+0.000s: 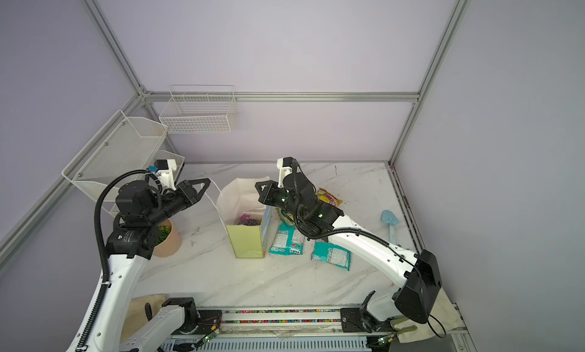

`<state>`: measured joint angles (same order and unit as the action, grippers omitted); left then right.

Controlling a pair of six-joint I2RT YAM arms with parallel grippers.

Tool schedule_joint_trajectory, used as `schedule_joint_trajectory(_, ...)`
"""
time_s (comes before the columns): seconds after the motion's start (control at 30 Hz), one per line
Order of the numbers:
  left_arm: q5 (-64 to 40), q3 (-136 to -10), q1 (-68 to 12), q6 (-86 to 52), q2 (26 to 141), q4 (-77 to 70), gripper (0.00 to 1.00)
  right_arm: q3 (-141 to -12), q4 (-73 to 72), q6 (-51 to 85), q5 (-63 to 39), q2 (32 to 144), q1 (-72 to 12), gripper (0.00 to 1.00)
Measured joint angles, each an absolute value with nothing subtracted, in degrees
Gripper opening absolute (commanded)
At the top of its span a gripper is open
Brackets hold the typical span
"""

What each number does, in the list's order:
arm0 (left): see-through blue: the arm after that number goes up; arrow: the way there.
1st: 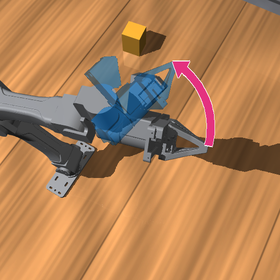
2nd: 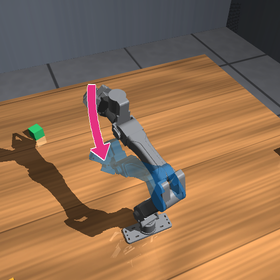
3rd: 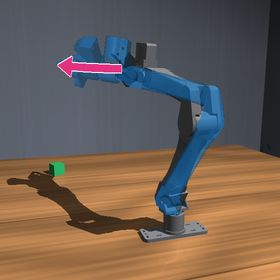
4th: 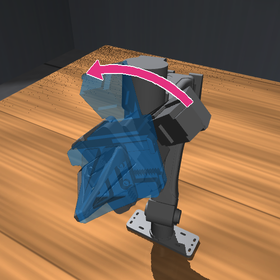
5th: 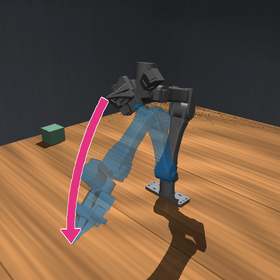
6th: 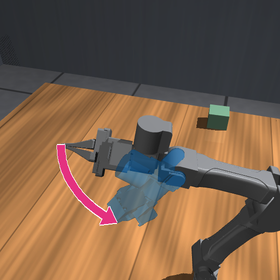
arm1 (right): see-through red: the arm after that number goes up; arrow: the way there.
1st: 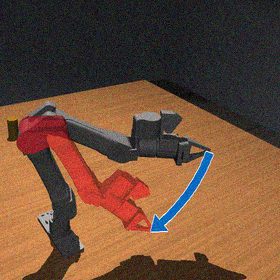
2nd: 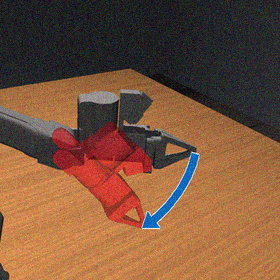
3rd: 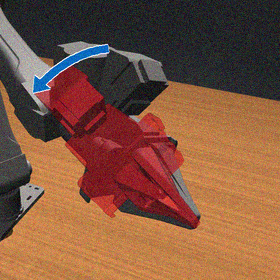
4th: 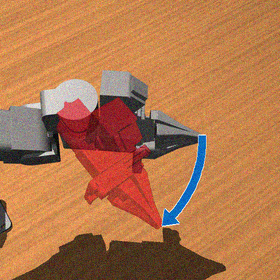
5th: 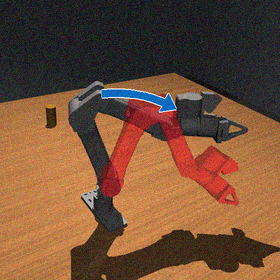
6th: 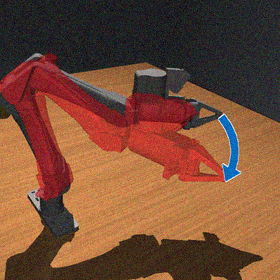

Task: Place the snacks into the paper bag
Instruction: Place the paper bag at the center of the table.

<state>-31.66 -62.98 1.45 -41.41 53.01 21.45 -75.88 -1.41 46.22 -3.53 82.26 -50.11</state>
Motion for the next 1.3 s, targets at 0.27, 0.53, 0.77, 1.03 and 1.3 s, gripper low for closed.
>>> schedule_joint_trajectory(0.27,-31.7,-62.98,1.45,-41.28,53.01,21.91,0.08,-75.46,-1.04,45.78,-4.47,82.35,-49.15,0.36)
schedule_joint_trajectory(0.53,-31.44,-62.87,1.5,-40.29,52.84,20.71,0.44,-75.66,2.46,43.97,-5.93,82.35,-49.12,0.63)
schedule_joint_trajectory(0.77,-30.98,-62.89,1.5,-39.03,52.69,21.08,0.66,-77.14,8.95,42.26,-6.72,81.95,-49.12,0.69)
schedule_joint_trajectory(1.03,-29.91,-62.89,1.5,-37.43,52.47,22.5,0.86,-81.87,16.93,39.29,-5.19,77.32,-49.12,0.92)
schedule_joint_trajectory(1.3,-28.51,-62.92,1.5,-34.2,49.78,25.74,0.98,-81.6,23.42,38.46,3.18,68.55,-49.1,0.97)
